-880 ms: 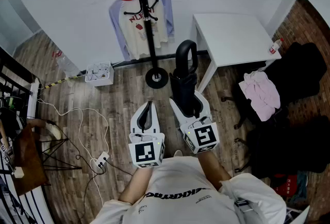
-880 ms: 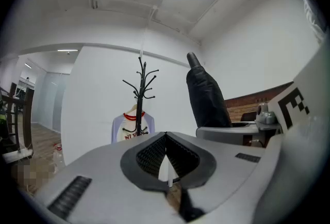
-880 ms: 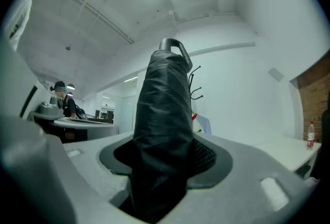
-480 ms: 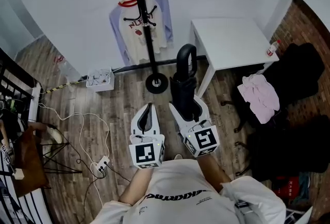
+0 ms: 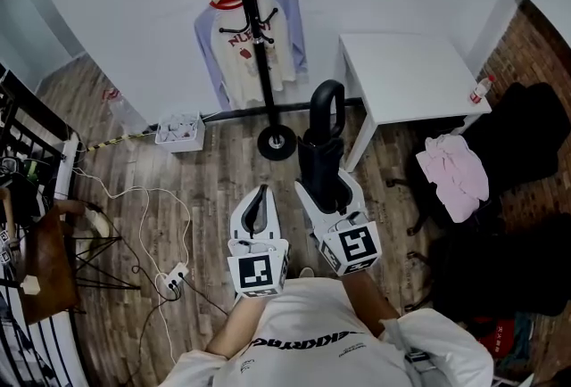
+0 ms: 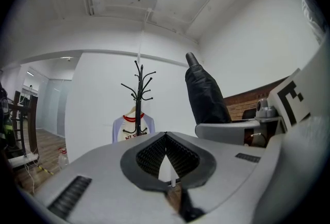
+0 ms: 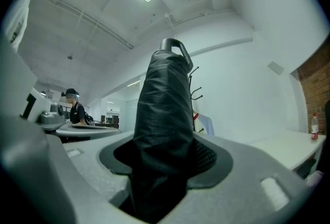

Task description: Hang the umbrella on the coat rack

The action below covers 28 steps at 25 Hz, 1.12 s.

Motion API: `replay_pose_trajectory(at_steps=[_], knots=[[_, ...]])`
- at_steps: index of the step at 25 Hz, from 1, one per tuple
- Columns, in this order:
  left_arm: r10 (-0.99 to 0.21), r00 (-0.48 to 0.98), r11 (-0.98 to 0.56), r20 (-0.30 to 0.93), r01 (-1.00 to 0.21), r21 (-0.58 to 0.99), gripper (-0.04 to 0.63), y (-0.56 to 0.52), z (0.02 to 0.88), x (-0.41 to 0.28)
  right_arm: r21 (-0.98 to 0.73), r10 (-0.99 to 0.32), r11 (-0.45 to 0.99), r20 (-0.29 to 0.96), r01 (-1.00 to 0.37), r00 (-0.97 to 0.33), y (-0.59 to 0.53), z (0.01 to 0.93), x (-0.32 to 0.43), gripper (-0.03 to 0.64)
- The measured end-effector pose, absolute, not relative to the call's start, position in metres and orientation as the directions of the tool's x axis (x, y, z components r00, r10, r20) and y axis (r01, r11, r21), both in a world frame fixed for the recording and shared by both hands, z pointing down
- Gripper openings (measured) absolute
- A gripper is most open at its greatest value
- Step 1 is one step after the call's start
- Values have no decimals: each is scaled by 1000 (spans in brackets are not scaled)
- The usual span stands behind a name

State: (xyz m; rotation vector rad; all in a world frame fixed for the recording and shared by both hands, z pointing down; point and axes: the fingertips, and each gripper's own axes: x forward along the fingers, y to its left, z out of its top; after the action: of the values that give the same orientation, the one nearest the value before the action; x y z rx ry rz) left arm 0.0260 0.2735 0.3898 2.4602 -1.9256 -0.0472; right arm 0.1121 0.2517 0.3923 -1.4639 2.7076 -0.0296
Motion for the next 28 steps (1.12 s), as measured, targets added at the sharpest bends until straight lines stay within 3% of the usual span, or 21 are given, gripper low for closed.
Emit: replay_pose_trajectory(at_steps=[13,28], knots=[[-966,257,-258,-29,-964,61,-2,203,416,2,-14,-822,569,-36,-822,-568,189,406,79,256],[-940,340,-340,-23,-936,84,-3,13,396,-51,4,-866,499,-42,-867,-498,6,379,29,256]])
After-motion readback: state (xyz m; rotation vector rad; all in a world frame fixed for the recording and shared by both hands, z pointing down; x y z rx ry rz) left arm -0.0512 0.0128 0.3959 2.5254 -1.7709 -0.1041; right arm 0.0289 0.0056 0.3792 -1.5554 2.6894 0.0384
